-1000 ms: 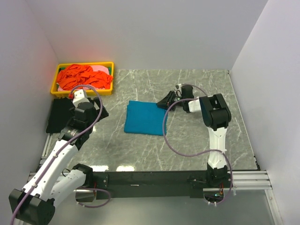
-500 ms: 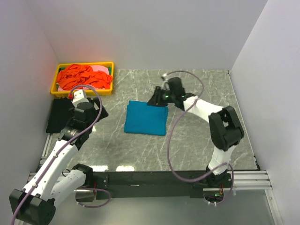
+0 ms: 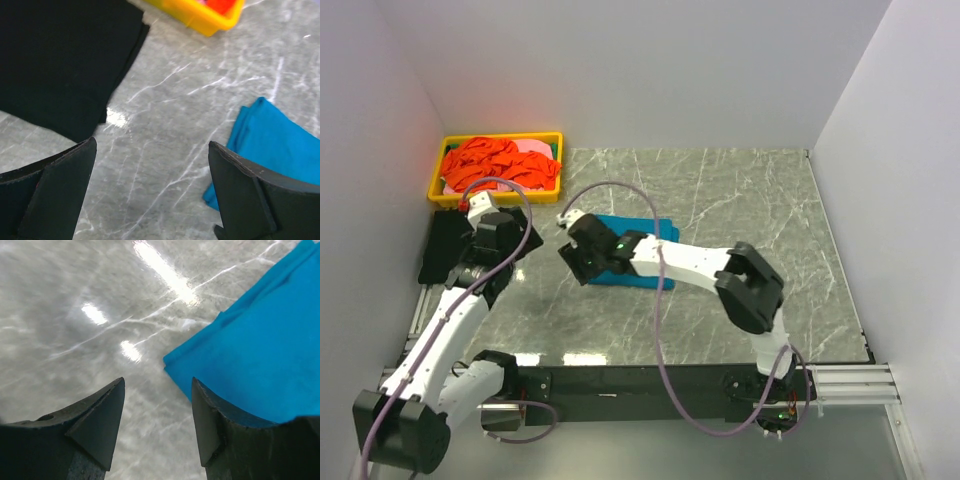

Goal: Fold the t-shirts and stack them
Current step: Neatly place the folded tshirt to the corner

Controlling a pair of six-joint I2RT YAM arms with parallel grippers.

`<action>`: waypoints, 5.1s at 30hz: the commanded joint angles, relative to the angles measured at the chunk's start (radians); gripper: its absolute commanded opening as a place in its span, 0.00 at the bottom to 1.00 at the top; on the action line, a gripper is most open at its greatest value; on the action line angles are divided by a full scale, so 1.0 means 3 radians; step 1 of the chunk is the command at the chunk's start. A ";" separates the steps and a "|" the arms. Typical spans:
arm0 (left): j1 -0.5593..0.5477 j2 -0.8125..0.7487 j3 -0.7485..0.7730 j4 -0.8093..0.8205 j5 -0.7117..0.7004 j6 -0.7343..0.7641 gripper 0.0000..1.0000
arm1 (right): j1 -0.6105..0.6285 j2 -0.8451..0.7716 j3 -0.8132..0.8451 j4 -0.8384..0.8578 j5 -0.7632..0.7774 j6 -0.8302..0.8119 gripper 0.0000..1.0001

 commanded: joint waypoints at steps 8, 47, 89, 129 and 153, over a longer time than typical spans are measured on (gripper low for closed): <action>0.0536 0.0208 0.0005 0.0073 0.0550 -0.0146 0.99 | 0.0287 0.0652 0.0641 -0.0398 0.0961 -0.0295 0.61; 0.0419 0.0969 -0.0276 0.0859 0.2043 -0.0892 0.99 | 0.0093 -0.0431 -0.0984 0.0910 0.0359 0.0052 0.00; -0.0584 0.2438 -0.0042 0.1730 0.1506 -0.1593 0.11 | -0.0230 -0.0912 -0.1721 0.1637 -0.0261 0.0370 0.06; 0.0275 0.2182 0.1365 -0.0102 -0.1772 0.1766 0.01 | -0.0981 -0.1541 -0.3096 0.2706 0.0409 0.1188 0.86; 0.0966 0.2402 0.1559 0.0701 -0.2319 0.2411 0.01 | -0.1089 -0.1526 -0.3240 0.2956 0.0235 0.1296 0.83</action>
